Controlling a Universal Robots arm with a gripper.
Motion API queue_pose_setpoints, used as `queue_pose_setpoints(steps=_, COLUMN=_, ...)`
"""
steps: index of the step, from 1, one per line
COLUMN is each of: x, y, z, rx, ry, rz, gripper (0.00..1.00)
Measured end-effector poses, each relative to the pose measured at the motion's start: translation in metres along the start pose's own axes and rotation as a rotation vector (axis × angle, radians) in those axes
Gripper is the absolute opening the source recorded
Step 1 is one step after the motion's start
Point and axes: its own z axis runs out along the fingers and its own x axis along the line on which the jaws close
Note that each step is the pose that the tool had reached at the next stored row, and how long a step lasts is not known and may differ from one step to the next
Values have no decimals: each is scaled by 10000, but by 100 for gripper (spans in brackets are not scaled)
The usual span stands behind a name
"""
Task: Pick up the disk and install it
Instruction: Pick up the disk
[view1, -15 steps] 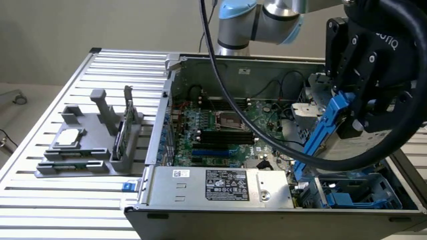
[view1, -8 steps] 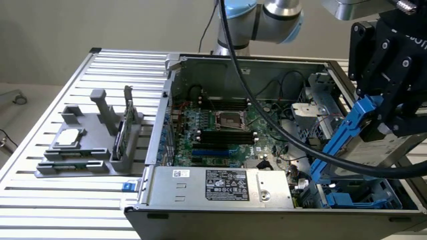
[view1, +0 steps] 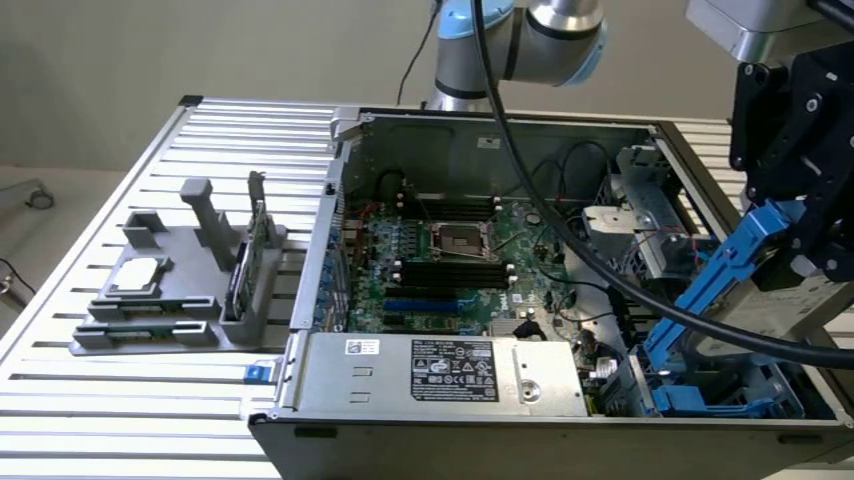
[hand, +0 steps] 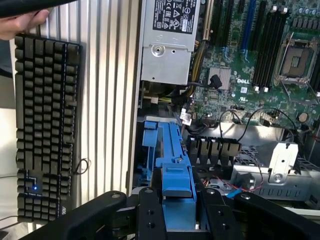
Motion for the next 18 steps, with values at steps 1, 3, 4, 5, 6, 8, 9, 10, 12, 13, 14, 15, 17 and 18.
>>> queue_pose_setpoints(steps=1, x=1, y=2, z=12, rx=1, ry=4, rz=23, gripper=33)
queue_pose_setpoints(steps=3, x=2, y=5, z=37, rx=2, ry=8, rz=53, gripper=33)
queue_pose_setpoints(steps=4, x=2, y=2, z=45, rx=2, ry=9, rz=59, gripper=33)
queue_pose_setpoints(steps=5, x=2, y=-2, z=53, rx=2, ry=9, rz=64, gripper=33)
queue_pose_setpoints(steps=6, x=2, y=-9, z=60, rx=2, ry=11, rz=69, gripper=33)
queue_pose_setpoints(steps=8, x=5, y=-31, z=81, rx=3, ry=12, rz=76, gripper=33)
queue_pose_setpoints(steps=9, x=6, y=-39, z=93, rx=2, ry=13, rz=79, gripper=33)
queue_pose_setpoints(steps=10, x=7, y=-45, z=106, rx=2, ry=13, rz=82, gripper=33)
queue_pose_setpoints(steps=12, x=8, y=-46, z=132, rx=4, ry=14, rz=86, gripper=33)
queue_pose_setpoints(steps=13, x=8, y=-45, z=145, rx=5, ry=15, rz=88, gripper=33)
queue_pose_setpoints(steps=14, x=9, y=-43, z=158, rx=5, ry=15, rz=88, gripper=33)
queue_pose_setpoints(steps=15, x=9, y=-43, z=170, rx=5, ry=15, rz=88, gripper=33)
queue_pose_setpoints(steps=17, x=9, y=-46, z=189, rx=5, ry=15, rz=90, gripper=33)
queue_pose_setpoints(steps=18, x=9, y=-48, z=197, rx=6, ry=16, rz=92, gripper=33)
